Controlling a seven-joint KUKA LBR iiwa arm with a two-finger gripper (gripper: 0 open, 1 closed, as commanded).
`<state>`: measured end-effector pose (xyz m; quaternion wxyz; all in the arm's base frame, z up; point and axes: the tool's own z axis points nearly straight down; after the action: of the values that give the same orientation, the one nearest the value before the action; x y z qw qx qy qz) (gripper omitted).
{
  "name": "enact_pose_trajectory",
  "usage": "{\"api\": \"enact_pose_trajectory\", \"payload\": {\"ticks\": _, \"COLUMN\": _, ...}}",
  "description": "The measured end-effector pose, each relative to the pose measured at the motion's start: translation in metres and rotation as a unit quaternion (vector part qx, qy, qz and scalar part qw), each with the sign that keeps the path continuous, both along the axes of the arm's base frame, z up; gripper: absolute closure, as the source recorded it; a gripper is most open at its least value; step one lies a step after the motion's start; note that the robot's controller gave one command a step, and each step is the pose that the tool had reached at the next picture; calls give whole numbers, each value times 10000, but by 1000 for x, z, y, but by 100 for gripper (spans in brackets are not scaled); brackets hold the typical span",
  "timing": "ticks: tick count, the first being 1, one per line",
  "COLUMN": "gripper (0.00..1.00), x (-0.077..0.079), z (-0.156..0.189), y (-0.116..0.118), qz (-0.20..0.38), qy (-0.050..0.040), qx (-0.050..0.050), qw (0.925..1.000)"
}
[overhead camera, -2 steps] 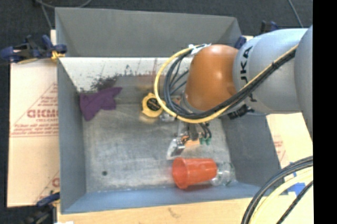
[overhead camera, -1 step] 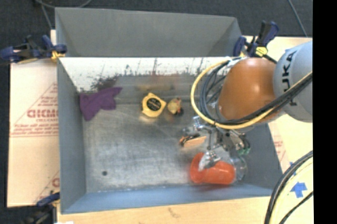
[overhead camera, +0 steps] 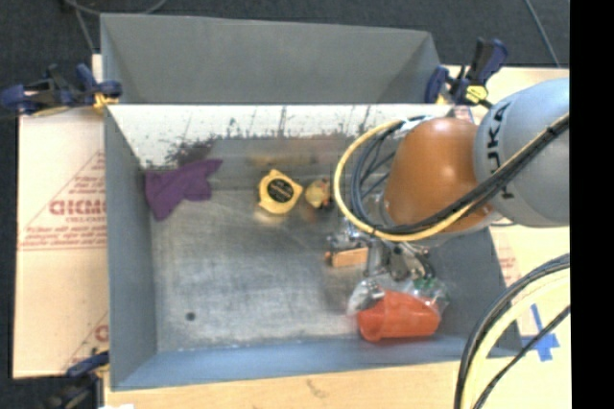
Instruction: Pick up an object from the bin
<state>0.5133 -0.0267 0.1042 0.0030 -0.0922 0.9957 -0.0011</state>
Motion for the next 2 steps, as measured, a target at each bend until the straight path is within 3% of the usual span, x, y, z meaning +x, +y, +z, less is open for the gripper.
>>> {"api": "enact_pose_trajectory", "payload": {"ticks": 1, "gripper": 0, "x": 2, "z": -18, "y": 4, "qz": 480, "qy": -15, "qx": 9, "qw": 9988}}
{"api": "enact_pose_trajectory", "payload": {"ticks": 2, "gripper": 0, "x": 3, "z": -19, "y": 0, "qz": 891, "qy": 27, "qx": 8, "qw": 9960}}
